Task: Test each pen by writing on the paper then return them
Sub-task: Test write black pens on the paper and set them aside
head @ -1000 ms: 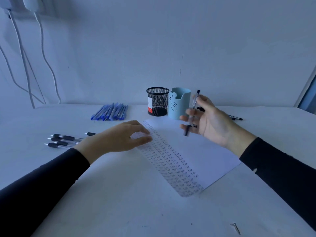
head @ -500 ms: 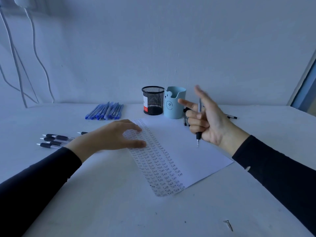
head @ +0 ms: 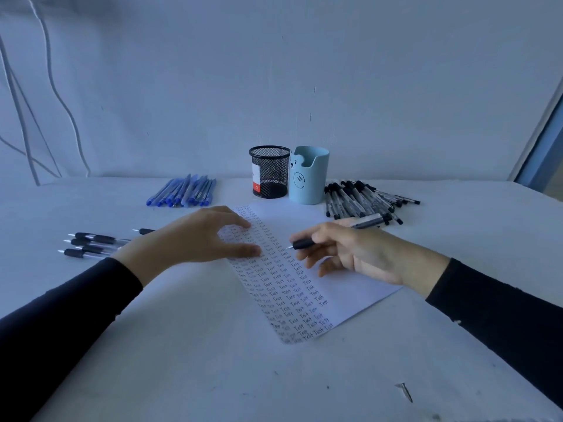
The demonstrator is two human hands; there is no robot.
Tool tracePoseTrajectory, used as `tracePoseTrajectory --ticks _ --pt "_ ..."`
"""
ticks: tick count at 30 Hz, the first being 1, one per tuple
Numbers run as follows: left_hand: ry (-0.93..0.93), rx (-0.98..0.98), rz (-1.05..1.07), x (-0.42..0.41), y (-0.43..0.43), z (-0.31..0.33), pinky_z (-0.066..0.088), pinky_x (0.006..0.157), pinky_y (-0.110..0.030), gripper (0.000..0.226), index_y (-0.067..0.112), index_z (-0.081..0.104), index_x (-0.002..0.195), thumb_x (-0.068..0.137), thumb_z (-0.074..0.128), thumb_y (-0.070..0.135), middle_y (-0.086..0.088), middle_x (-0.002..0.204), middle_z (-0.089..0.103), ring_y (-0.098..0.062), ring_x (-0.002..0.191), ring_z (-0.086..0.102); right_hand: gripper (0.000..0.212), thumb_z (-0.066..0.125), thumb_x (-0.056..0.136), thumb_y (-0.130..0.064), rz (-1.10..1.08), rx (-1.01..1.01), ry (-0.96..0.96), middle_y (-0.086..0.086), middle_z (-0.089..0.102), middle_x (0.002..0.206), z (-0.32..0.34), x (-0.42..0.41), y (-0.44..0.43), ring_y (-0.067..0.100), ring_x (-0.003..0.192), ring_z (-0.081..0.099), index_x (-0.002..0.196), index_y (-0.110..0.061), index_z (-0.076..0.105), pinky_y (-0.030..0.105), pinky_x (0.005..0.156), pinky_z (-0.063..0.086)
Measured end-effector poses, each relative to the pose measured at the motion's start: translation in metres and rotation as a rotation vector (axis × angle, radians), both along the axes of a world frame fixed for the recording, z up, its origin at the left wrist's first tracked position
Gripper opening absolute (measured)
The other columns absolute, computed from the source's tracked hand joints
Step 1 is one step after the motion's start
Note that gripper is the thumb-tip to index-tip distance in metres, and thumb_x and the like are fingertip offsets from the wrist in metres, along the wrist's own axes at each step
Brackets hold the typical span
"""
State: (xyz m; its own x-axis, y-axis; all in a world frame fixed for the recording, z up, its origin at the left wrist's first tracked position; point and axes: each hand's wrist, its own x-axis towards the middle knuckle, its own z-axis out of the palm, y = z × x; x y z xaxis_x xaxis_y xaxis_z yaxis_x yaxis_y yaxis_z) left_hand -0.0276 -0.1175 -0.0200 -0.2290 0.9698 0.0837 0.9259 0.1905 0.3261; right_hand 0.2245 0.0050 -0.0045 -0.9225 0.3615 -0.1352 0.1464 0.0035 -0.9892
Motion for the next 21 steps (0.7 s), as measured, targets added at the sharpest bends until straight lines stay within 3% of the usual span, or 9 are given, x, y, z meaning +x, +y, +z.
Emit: tracePoseTrajectory --ticks 3,5,8,10,13,15,18,21 --pt "-0.003 -0.008 0.01 0.001 0.001 0.0 0.04 0.106 -0.033 0.089 0.042 0.057 0.127 0.055 0.049 0.092 0.019 0.13 0.05 -0.006 0.119 0.048 0.02 0.057 0.094 -0.01 0.009 0.115 0.015 0.011 0.07 0.09 -0.005 0.004 -0.001 0.013 0.072 0.061 0.109 -0.006 0.07 0.019 0.061 0.05" --pt "-0.01 -0.011 0.011 0.001 0.001 0.0 0.039 0.106 -0.033 0.088 0.042 0.056 0.128 0.055 0.049 0.092 0.019 0.131 0.05 -0.007 0.12 0.048 0.025 0.066 0.086 -0.018 0.021 0.128 0.056 0.01 0.07 0.092 -0.008 0.007 -0.004 0.013 0.077 0.061 0.108 -0.008 0.072 0.02 0.064 0.05" --pt "-0.01 -0.018 0.003 0.001 0.001 -0.001 0.038 0.106 -0.032 0.092 0.041 0.055 0.129 0.055 0.047 0.095 0.018 0.132 0.049 -0.006 0.12 0.047 0.028 0.068 0.079 -0.024 -0.02 0.08 0.141 0.005 0.073 0.101 -0.011 0.008 -0.006 0.014 0.09 0.064 0.101 -0.008 0.074 0.022 0.077 0.054" --pt "-0.013 -0.017 0.002 0.001 0.001 0.0 0.038 0.105 -0.03 0.092 0.041 0.055 0.129 0.055 0.046 0.095 0.018 0.133 0.049 -0.006 0.119 0.048 0.03 0.066 0.08 -0.022 -0.05 0.065 0.157 0.006 0.074 0.1 -0.008 0.009 -0.006 0.014 0.088 0.067 0.102 -0.001 0.071 0.022 0.076 0.055" --pt "0.0 -0.02 0.001 0.002 0.0 0.0 0.037 0.103 -0.028 0.094 0.042 0.055 0.129 0.052 0.045 0.096 0.018 0.133 0.049 -0.005 0.118 0.047 0.054 0.07 0.078 -0.013 -0.089 0.009 0.147 0.015 0.07 0.084 -0.002 0.009 -0.006 0.02 0.069 0.066 0.126 -0.001 0.05 0.025 0.064 0.055" --pt "0.0 -0.016 0.001 0.002 0.0 0.0 0.038 0.102 -0.028 0.096 0.042 0.055 0.129 0.05 0.044 0.095 0.018 0.132 0.05 -0.005 0.118 0.047 0.078 0.073 0.074 -0.008 -0.103 -0.003 0.126 0.018 0.069 0.077 0.002 0.01 -0.008 0.023 0.061 0.064 0.14 -0.017 0.032 0.027 0.058 0.054" --pt "-0.001 -0.016 -0.001 0.002 0.001 0.0 0.038 0.1 -0.027 0.096 0.042 0.055 0.129 0.05 0.044 0.095 0.018 0.132 0.05 -0.004 0.117 0.048 0.102 0.074 0.073 -0.006 -0.116 0.031 0.129 0.022 0.069 0.075 0.004 0.012 -0.01 0.026 0.056 0.063 0.14 -0.046 0.01 0.03 0.054 0.054" --pt "-0.002 -0.014 0.0 0.001 0.001 -0.001 0.037 0.101 -0.027 0.095 0.042 0.055 0.128 0.05 0.045 0.095 0.018 0.132 0.05 -0.004 0.118 0.048 0.113 0.075 0.073 -0.006 -0.15 0.07 0.155 0.024 0.068 0.073 0.004 0.012 -0.011 0.029 0.056 0.064 0.151 -0.045 0.004 0.032 0.054 0.053"
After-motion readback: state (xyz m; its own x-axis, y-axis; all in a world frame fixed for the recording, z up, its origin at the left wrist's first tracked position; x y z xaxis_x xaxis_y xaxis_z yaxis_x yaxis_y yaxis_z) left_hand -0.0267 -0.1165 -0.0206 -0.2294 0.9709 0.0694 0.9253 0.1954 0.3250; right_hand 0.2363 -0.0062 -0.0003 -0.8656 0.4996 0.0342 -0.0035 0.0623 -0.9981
